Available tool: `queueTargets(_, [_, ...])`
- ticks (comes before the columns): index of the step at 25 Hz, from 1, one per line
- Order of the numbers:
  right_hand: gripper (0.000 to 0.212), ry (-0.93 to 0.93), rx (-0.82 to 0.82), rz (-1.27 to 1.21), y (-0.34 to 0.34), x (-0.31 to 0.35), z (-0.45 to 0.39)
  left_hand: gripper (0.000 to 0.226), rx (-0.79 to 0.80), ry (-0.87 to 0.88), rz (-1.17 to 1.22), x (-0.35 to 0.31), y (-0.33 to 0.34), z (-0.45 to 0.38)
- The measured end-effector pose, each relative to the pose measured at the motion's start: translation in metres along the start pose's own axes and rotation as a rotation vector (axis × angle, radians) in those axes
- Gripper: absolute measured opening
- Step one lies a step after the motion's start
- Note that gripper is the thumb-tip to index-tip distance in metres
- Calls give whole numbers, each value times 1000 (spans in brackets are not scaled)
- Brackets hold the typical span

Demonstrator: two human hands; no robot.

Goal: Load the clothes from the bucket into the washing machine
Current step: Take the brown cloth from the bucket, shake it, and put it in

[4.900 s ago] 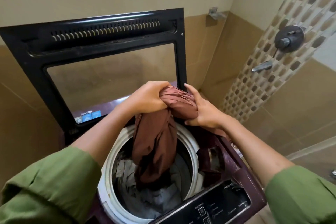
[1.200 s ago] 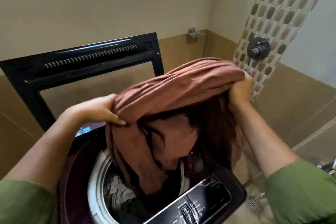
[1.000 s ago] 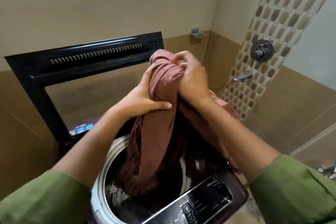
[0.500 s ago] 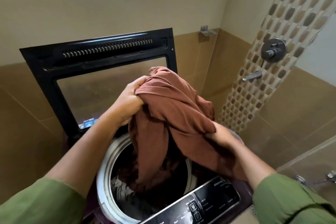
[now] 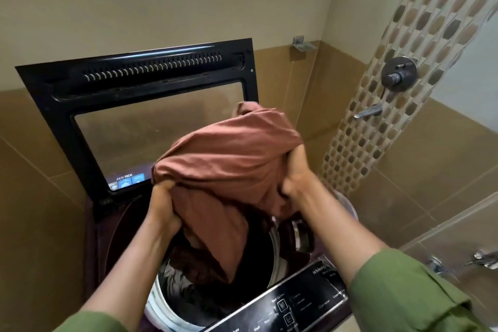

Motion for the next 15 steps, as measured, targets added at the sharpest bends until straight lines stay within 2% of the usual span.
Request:
queueTargets(1, [56,131,80,76,14,-22,1,37,-58,-33,-68,17,-13,0])
queueTargets(3, [41,341,207,373,25,-62,6,45,-189,-121,-208,51,-39,8])
queueTargets(4, [30,347,251,664,21,-74,4,46,-222,-170,-330,65,-50,11])
queueTargets(5, [21,307,277,1035,12,-80,2,33,-198,-220,-554,74,-58,16])
queueTargets(6, [21,252,285,1458,-3,-84,0,12,-89,-251,-777,84,-61,19])
queueTargets(7, [37,262,271,1825,-23,-86,0,16,39,-282,-948,94,-60,22])
queueTargets(8, [62,306,191,2051,-48,-82,0,32,128,-319,-1023,104,-61,23])
queueTargets(10, [104,370,-78,2133,-95,-65,3,49,226,-453,-969,116,-58,33])
queueTargets(11, [111,375,-222,2076,-116,-53,5,51,273,-471,-985,118,-50,35])
queueTargets(13, [101,375,-434,1901,-148,-37,8,50,358,-424,-1076,128,-39,31])
queueTargets(15, [61,276,-479,1846,-157,-34,7,50,447,-364,-1198,137,-28,25])
Point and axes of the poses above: each hand's wrist, its own z-axis away from the middle knuckle, its own y-axis out of the palm, x = y × z, the point moved 7 cm from there along -z, towards the middle knuckle, and after that the axes turned 2 degrees about x, right-handed, at the moved point
